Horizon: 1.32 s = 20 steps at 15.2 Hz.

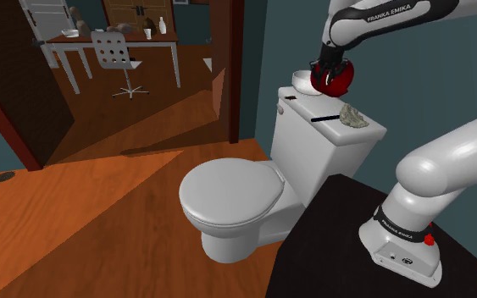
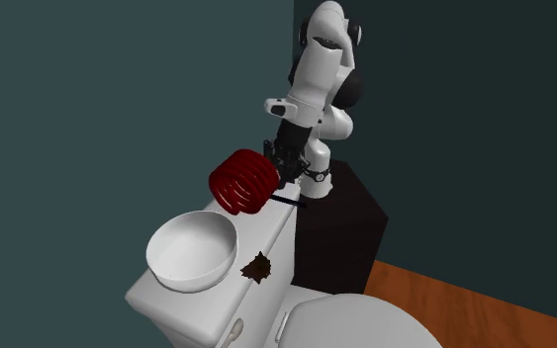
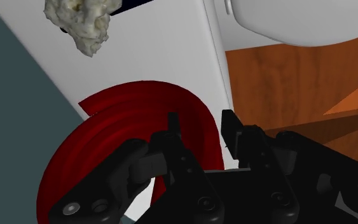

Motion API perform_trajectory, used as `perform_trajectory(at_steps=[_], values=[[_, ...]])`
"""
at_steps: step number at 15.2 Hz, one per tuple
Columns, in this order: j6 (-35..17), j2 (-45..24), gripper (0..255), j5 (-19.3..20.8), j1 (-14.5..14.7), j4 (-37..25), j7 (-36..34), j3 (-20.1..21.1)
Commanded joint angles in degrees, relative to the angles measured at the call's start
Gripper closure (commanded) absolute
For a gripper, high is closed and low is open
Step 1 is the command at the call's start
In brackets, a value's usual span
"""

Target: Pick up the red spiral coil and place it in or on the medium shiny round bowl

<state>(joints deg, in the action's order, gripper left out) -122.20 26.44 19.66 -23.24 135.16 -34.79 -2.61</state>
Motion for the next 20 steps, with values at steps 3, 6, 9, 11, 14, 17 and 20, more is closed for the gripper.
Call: perform_trajectory(at_steps=[3, 6, 9, 11, 14, 17, 20], values=[[2.96, 0.32, 255, -0.57, 0.20, -2.79, 0.84, 0.15], [5.18, 0.45, 255, -0.95, 0.32, -4.95, 1.49, 0.23], [7.39, 0.47, 255, -1.31, 0.41, -7.21, 2.12, 0.32], [8.85, 0.42, 255, -1.52, 0.47, -8.76, 2.53, 0.38], [11.03, 0.25, 255, -1.82, 0.54, -11.17, 3.13, 0.48], [10.18, -4.04, 255, -1.85, 0.22, -14.95, 4.20, -0.44], [8.88, -10.47, 255, -2.16, -0.21, -20.57, 5.80, -1.78]])
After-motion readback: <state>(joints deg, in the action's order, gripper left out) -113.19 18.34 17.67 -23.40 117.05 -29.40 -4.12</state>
